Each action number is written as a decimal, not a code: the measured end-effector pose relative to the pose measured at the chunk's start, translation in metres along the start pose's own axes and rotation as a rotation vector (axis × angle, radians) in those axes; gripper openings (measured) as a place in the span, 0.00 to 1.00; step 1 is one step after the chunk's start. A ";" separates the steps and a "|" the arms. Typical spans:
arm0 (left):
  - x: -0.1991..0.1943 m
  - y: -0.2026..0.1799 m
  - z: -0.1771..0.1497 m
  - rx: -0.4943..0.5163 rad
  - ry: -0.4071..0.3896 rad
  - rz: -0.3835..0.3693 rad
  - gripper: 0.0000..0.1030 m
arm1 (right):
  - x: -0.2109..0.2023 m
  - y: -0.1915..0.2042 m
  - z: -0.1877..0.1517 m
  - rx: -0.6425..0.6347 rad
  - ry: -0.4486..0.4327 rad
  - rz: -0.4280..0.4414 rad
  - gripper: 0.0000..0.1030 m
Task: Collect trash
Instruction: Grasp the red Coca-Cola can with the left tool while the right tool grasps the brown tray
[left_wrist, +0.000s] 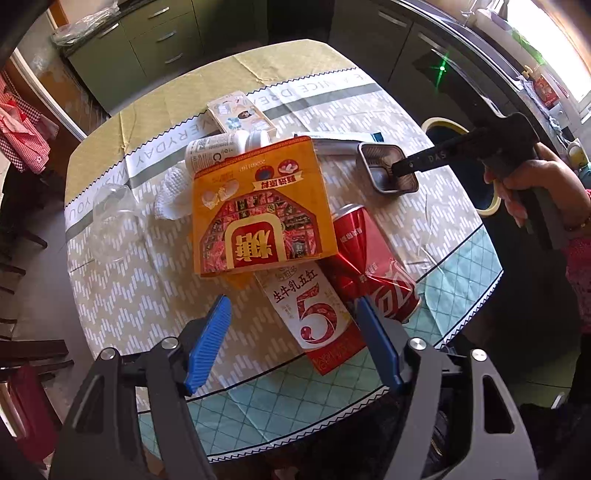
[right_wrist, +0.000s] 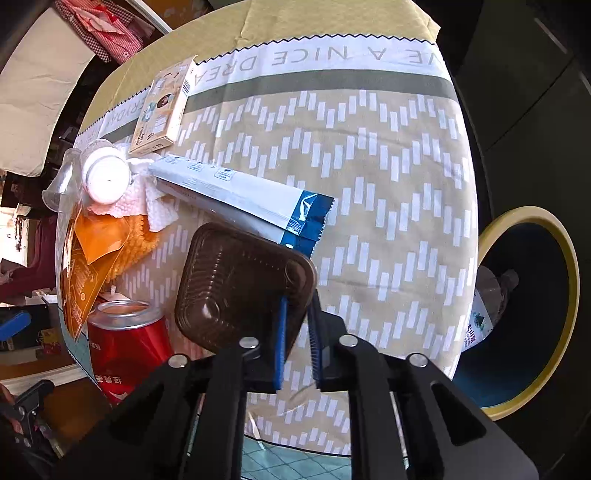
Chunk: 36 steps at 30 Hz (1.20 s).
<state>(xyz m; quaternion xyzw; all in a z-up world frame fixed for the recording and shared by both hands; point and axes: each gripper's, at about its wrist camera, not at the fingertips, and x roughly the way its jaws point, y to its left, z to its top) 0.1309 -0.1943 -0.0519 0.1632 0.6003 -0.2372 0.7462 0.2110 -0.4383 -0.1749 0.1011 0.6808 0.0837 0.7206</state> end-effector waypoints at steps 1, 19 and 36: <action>0.001 -0.003 0.000 0.002 0.012 -0.013 0.65 | -0.001 -0.001 0.001 -0.003 -0.008 -0.006 0.05; 0.074 -0.052 0.033 -0.139 0.216 -0.101 0.67 | -0.069 -0.068 -0.047 0.029 -0.145 0.006 0.05; 0.120 -0.065 0.052 -0.226 0.311 -0.050 0.69 | -0.065 -0.085 -0.056 0.023 -0.159 0.039 0.05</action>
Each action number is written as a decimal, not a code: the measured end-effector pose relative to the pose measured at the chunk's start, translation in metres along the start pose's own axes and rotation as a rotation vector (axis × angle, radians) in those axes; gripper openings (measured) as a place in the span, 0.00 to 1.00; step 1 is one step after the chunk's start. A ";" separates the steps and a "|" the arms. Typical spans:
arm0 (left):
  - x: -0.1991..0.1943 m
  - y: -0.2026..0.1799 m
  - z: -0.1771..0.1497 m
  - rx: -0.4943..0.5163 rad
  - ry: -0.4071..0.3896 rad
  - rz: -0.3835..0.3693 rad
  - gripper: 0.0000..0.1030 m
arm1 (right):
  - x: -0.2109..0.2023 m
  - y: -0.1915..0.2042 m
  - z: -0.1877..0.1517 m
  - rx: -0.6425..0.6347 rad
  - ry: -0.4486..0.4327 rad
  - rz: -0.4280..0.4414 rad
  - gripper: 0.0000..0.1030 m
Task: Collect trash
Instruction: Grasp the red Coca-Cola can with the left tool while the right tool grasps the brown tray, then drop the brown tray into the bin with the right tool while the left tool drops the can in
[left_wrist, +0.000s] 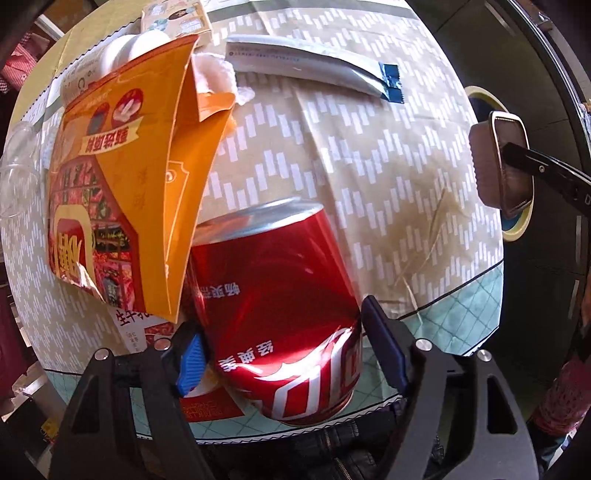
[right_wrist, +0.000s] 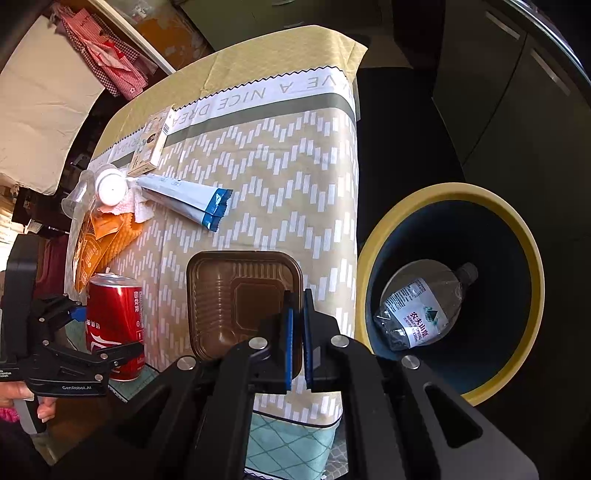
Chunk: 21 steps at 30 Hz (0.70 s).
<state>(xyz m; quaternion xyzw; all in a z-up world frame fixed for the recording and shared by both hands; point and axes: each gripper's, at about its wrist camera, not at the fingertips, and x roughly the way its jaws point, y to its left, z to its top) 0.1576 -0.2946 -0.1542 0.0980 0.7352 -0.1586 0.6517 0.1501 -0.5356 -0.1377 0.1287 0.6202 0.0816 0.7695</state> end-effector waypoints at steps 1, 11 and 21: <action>0.002 -0.002 0.000 0.004 0.007 -0.004 0.69 | 0.000 -0.001 0.000 0.001 0.000 -0.002 0.05; -0.014 -0.015 0.005 0.091 -0.029 -0.001 0.68 | -0.015 -0.020 -0.003 0.031 -0.035 -0.016 0.05; -0.059 -0.030 -0.010 0.136 -0.098 -0.015 0.68 | -0.042 -0.088 -0.010 0.154 -0.108 -0.164 0.05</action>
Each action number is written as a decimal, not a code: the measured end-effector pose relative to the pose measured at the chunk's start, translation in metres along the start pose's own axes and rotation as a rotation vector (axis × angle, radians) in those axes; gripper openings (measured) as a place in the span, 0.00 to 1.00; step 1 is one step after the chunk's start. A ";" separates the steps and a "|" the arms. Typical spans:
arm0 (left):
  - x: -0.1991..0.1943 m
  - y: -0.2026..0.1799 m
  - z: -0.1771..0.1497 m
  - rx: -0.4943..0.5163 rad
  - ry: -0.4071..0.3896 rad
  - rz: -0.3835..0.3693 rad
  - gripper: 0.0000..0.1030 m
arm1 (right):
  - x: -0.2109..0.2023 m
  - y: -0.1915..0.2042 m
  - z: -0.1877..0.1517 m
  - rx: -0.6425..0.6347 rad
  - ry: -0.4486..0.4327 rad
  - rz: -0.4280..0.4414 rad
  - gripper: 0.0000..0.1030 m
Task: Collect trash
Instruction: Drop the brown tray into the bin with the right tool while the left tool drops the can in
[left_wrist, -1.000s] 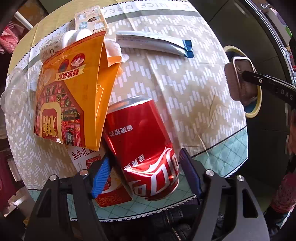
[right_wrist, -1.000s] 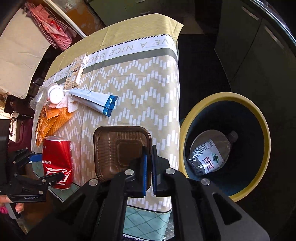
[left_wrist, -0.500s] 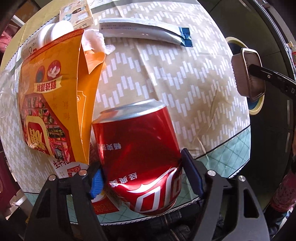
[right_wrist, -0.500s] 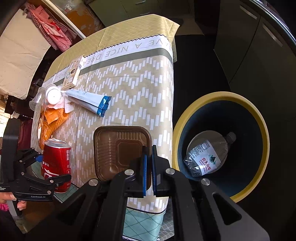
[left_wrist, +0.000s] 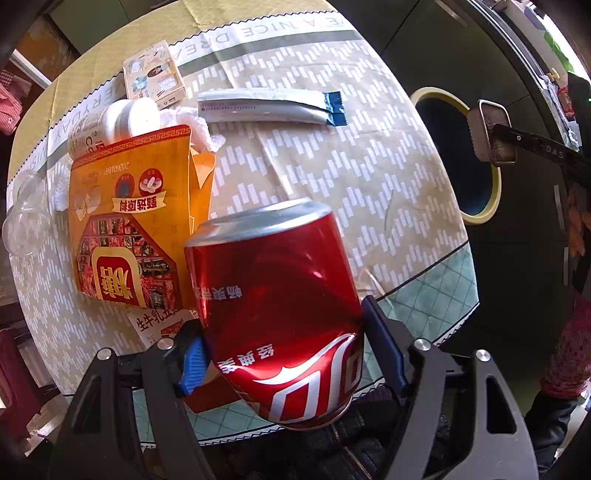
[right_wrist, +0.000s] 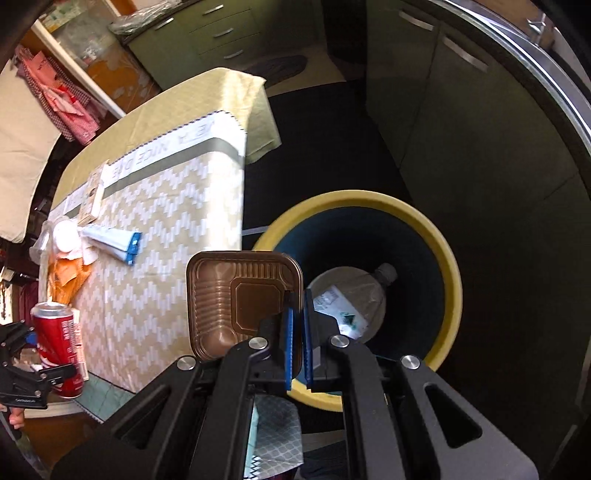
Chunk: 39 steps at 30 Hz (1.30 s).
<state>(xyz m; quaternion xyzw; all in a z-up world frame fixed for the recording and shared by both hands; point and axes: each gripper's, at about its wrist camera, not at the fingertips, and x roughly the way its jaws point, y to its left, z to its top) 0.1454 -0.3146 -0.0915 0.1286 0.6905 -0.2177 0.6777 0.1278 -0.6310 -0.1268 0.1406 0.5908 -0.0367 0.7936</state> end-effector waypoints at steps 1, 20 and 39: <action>-0.004 -0.003 0.000 0.006 -0.003 -0.005 0.68 | 0.003 -0.009 0.000 0.017 0.001 -0.017 0.05; -0.026 -0.105 0.029 0.235 -0.074 -0.049 0.68 | -0.012 -0.086 -0.028 0.109 -0.046 -0.091 0.20; 0.090 -0.259 0.146 0.365 0.039 -0.014 0.70 | -0.055 -0.144 -0.108 0.199 -0.058 -0.093 0.22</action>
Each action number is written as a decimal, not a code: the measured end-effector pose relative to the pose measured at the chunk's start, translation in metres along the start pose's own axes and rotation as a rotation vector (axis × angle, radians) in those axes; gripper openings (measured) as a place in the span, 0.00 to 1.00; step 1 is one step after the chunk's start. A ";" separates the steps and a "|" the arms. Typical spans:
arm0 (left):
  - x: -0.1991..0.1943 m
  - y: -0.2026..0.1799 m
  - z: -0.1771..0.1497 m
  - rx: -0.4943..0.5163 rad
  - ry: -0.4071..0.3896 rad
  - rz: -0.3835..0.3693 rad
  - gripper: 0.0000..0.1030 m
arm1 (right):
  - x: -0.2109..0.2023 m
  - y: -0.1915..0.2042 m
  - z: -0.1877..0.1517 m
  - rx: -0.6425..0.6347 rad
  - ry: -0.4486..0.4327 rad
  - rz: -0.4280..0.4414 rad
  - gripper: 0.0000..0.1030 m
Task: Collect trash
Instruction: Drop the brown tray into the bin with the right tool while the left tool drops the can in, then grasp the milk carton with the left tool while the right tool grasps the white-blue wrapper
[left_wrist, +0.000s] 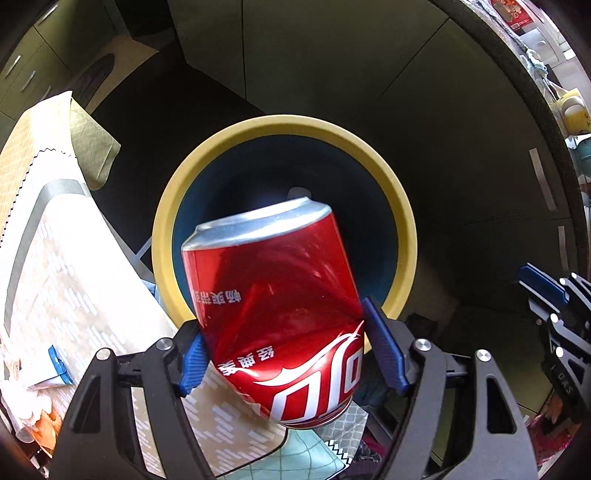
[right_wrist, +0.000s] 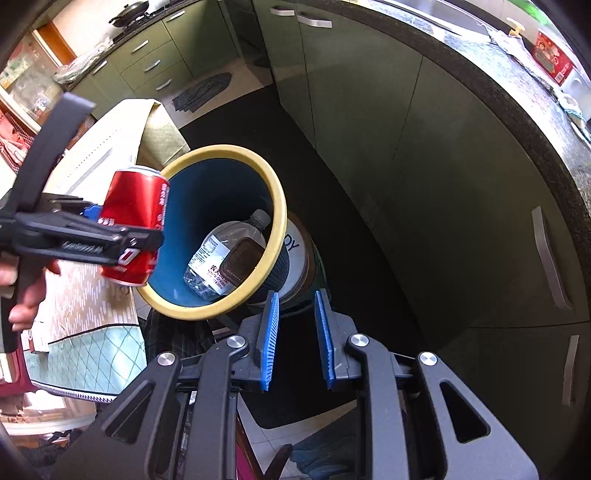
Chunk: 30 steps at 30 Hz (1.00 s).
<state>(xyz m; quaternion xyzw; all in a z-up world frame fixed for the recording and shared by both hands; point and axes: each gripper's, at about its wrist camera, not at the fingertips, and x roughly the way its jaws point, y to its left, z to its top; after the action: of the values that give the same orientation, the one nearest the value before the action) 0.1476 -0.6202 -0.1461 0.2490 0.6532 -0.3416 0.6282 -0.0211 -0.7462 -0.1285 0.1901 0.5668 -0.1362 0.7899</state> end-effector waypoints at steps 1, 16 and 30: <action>0.000 0.000 0.000 0.001 0.005 -0.003 0.72 | 0.000 0.001 0.001 -0.005 -0.001 -0.001 0.23; -0.125 0.058 -0.103 0.002 -0.108 -0.055 0.83 | -0.003 0.059 0.007 -0.124 -0.001 0.018 0.24; -0.090 0.245 -0.289 -0.612 0.071 0.113 0.83 | 0.016 0.214 0.034 -0.417 0.043 0.090 0.24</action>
<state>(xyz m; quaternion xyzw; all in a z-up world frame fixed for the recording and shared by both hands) 0.1524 -0.2334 -0.0961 0.0960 0.7322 -0.0846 0.6689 0.1051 -0.5707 -0.1025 0.0503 0.5906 0.0234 0.8051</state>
